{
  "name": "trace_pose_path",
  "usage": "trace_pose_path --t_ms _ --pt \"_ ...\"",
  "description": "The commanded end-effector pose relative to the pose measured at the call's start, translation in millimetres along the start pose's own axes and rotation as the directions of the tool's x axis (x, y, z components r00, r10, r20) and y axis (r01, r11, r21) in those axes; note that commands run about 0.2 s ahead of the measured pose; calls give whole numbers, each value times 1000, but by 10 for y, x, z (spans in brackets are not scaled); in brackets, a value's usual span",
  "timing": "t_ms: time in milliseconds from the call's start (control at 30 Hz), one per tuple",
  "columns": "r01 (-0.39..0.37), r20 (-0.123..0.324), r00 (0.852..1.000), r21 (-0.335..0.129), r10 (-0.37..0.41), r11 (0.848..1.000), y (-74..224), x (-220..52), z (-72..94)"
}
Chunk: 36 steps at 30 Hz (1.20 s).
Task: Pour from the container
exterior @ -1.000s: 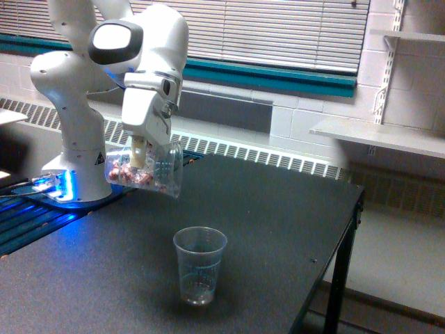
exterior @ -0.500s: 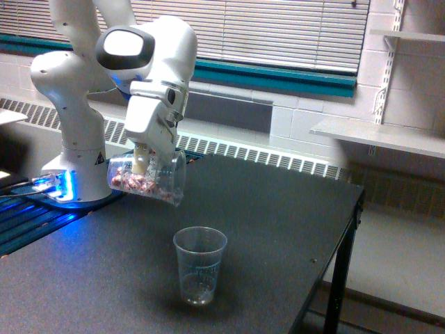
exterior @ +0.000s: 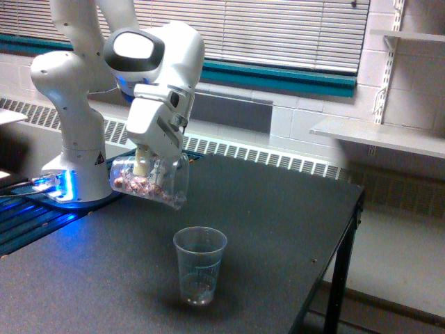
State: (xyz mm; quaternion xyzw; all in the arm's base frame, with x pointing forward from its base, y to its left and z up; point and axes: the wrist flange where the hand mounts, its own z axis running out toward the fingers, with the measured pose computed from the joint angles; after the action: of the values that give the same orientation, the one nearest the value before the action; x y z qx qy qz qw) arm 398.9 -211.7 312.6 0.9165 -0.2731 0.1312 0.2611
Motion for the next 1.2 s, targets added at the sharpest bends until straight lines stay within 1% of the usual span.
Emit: trace_pose_path --t_ms 33,367,533,667,1100,1200 --pt "-80 0 997 -30 80 996 -8 -7 11" --pt "-113 25 993 -59 115 992 -36 -47 27" --pt "-123 22 992 -71 125 990 -63 -18 15" --pt "-138 32 990 -81 141 987 -101 -14 9" --pt "-141 33 989 -110 145 984 -171 67 -3" --pt "-134 35 990 -125 139 983 -170 87 -4"
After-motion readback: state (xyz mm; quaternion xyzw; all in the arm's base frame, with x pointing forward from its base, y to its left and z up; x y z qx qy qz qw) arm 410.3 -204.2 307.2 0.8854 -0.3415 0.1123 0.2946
